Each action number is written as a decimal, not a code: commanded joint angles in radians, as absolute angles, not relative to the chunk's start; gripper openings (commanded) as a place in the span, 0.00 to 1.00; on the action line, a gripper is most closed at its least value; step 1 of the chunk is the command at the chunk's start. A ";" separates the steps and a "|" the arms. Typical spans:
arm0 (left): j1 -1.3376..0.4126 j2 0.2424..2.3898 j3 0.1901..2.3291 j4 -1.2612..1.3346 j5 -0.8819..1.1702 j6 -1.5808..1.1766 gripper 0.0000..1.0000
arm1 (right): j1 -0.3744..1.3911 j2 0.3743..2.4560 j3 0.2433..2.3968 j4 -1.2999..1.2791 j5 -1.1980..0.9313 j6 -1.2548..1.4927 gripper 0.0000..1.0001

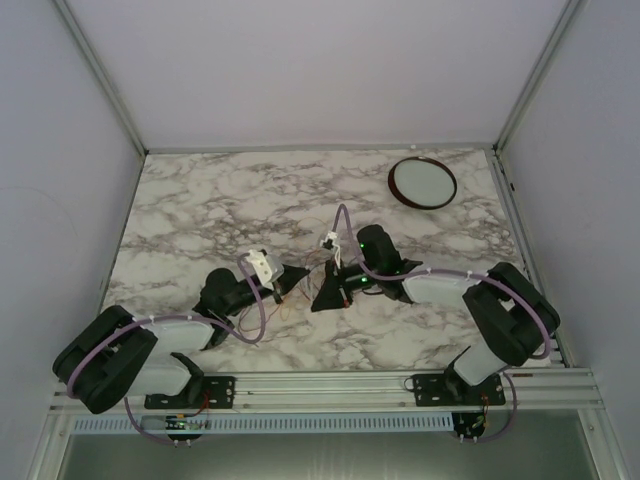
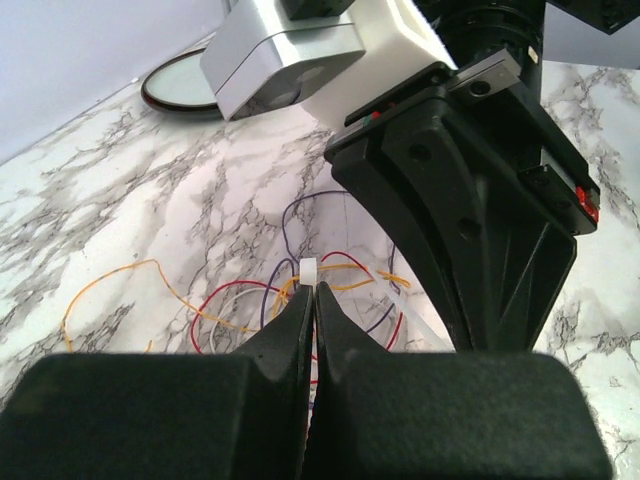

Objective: Zip-tie the wires
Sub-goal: Tie the cable at the center of the board.

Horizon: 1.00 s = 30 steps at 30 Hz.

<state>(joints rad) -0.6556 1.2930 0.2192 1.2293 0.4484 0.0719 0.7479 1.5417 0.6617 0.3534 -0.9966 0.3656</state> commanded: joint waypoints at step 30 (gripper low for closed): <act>-0.692 1.309 0.207 1.314 0.470 0.172 0.00 | 0.699 1.617 0.830 0.116 -1.144 0.216 0.00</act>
